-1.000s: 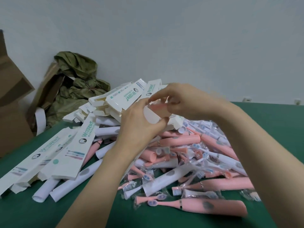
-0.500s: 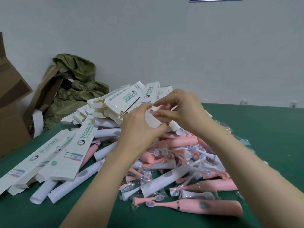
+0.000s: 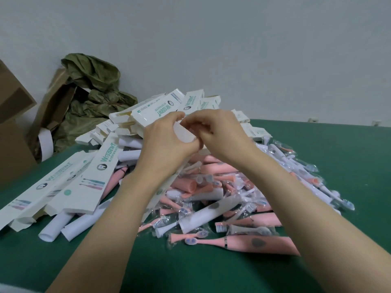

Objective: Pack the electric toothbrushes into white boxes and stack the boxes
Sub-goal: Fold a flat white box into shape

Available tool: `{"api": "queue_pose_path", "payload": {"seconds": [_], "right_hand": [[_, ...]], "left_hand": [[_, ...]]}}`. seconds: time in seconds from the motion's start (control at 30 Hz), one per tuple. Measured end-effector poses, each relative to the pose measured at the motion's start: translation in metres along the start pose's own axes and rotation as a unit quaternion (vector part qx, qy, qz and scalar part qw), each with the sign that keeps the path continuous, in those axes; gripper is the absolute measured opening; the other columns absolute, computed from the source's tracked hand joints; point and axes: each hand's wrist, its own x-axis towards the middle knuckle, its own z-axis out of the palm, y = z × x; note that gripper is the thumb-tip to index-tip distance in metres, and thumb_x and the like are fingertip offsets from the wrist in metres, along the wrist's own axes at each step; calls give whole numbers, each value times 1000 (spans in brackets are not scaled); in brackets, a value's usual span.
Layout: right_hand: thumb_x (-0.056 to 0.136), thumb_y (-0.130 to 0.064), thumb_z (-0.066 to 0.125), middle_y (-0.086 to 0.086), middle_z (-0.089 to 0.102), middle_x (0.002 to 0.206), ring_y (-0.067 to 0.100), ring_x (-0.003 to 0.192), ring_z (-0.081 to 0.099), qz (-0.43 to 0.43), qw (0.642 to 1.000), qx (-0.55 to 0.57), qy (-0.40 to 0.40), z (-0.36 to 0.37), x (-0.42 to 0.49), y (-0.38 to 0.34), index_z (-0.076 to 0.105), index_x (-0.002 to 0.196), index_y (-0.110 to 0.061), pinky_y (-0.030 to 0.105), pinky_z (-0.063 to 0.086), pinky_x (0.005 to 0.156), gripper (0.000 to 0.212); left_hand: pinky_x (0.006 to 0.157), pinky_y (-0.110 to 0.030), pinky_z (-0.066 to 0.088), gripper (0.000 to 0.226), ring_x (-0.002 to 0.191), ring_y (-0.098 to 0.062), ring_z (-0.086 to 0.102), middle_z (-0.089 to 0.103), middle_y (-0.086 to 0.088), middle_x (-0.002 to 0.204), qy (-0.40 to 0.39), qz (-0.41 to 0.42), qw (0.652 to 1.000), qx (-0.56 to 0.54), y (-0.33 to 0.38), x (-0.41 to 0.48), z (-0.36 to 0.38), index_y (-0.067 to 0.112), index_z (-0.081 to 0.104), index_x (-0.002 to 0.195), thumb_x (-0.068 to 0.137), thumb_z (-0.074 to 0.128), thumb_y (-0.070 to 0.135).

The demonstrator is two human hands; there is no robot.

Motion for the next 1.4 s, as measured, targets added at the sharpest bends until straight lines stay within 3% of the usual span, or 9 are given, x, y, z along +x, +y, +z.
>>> {"api": "queue_pose_path", "payload": {"seconds": [0.17,0.33,0.43,0.53,0.83,1.07,1.23,1.3,1.4], "right_hand": [[86,10,43,3,66,115,13,105,58,-12,998,20,-52,1,-5,3,68,110,-8,17,42,88,39],[77,8,43,-11,63,68,5,66,57,154,979,96,89,-8,-26,31,63,70,-21,16,45,63,36],[83,-7,58,-7,64,70,1,56,52,216,970,-42,-102,-19,-40,50,66,71,-23,9,39,51,21],[81,-29,73,-10,62,80,0,65,53,216,938,-127,-240,-18,-56,63,68,89,-17,9,39,52,15],[87,-26,67,-4,63,75,13,68,57,213,944,-194,-159,-27,-54,77,62,79,-17,24,46,59,13],[81,-11,71,-4,65,68,9,59,55,226,969,98,-8,-56,-55,63,66,77,-14,16,43,56,7],[73,0,65,15,65,76,18,67,67,178,848,499,-7,-42,-35,11,66,72,-3,26,56,67,3],[76,-1,68,24,67,85,30,80,70,184,864,468,2,-26,-28,-3,61,85,8,39,59,75,14],[79,-9,70,-3,63,60,9,57,60,196,923,324,69,-11,-25,-5,60,79,-4,18,47,50,10]], "left_hand": [[80,-14,35,58,108,-14,57,68,4,111,1,-17,1000,16,-11,0,-8,22,67,116,63,73,46],[102,-32,38,61,118,-18,51,62,4,123,40,-4,999,12,-16,-4,-12,21,62,124,69,78,42],[103,-36,39,62,119,-18,50,61,5,125,52,-7,999,4,-20,-1,-15,22,61,125,69,78,43],[91,-15,34,61,107,-6,51,63,3,123,48,0,999,1,-20,0,-9,18,62,124,70,79,39],[100,-29,39,64,116,-14,52,62,5,124,52,-1,999,-2,-16,-2,-7,20,61,125,69,79,45],[102,-36,41,61,115,-15,53,61,7,122,48,6,999,-21,-10,-11,-8,23,61,124,68,79,42],[89,-20,39,59,106,-16,58,66,1,115,11,41,999,0,1,-17,9,18,63,121,66,80,34],[77,-13,39,54,96,-15,60,69,3,102,4,43,999,-3,3,-17,13,21,66,115,63,76,34],[70,-11,34,59,93,-15,60,69,2,100,5,43,999,-8,3,-17,15,19,65,114,59,72,40]]}}
